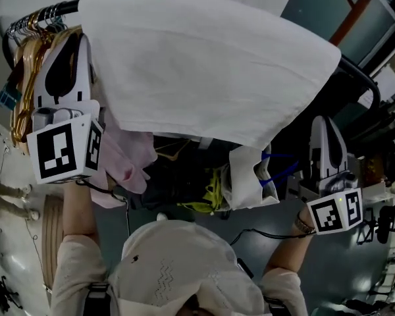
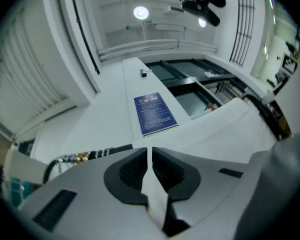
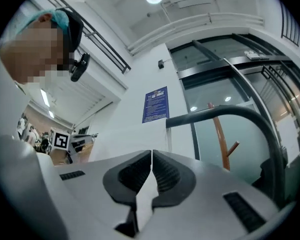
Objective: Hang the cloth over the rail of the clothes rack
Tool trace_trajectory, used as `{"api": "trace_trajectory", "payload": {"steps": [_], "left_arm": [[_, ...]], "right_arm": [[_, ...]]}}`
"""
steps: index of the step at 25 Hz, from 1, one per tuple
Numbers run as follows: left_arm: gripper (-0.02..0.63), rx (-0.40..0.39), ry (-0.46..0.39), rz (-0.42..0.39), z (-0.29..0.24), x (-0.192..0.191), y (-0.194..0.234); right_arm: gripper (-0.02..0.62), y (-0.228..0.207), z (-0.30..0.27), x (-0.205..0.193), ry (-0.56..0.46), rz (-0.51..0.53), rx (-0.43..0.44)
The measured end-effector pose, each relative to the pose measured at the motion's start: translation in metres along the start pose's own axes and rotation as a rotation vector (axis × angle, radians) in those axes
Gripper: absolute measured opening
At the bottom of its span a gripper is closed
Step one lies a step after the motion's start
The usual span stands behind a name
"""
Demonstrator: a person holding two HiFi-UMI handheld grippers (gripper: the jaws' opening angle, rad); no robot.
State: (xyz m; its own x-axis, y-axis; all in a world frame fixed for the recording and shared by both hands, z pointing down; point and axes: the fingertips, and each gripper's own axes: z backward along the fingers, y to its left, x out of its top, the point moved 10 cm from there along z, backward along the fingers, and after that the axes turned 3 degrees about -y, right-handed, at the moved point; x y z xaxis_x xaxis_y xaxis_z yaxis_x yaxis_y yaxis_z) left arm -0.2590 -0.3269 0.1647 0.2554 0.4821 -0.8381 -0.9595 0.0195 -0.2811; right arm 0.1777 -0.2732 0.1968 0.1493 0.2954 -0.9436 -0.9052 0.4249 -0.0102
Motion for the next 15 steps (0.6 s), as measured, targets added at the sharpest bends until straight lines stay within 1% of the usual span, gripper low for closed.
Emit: {"api": "trace_trajectory", "payload": {"steps": [1, 3, 5, 7, 9, 11, 13, 15], "left_arm": [[0.032, -0.051, -0.011, 0.061, 0.005, -0.007, -0.006], [0.017, -0.131, -0.006, 0.165, 0.018, -0.023, -0.020], [0.014, -0.191, -0.004, 0.220, 0.038, -0.037, -0.037], [0.014, -0.280, 0.003, 0.251, 0.062, -0.055, -0.060], [0.014, -0.365, 0.072, 0.318, 0.087, -0.081, -0.086], [0.014, -0.411, 0.165, 0.409, 0.111, -0.107, -0.109], [0.013, -0.433, 0.226, 0.489, 0.130, -0.125, -0.127], [0.013, -0.460, 0.261, 0.540, 0.146, -0.134, -0.142]], "right_arm": [[0.026, 0.002, 0.006, -0.006, -0.011, -0.031, 0.013], [0.025, 0.007, 0.015, -0.024, -0.030, -0.087, 0.024], [0.026, 0.014, 0.021, -0.047, -0.034, -0.098, 0.039], [0.025, 0.025, 0.027, -0.075, 0.000, -0.069, 0.065], [0.026, 0.039, 0.032, -0.105, 0.078, -0.039, 0.091], [0.025, 0.052, 0.034, -0.134, 0.158, -0.047, 0.105], [0.026, 0.065, 0.036, -0.160, 0.212, -0.100, 0.110], [0.025, 0.077, 0.040, -0.180, 0.243, -0.161, 0.125]]}}
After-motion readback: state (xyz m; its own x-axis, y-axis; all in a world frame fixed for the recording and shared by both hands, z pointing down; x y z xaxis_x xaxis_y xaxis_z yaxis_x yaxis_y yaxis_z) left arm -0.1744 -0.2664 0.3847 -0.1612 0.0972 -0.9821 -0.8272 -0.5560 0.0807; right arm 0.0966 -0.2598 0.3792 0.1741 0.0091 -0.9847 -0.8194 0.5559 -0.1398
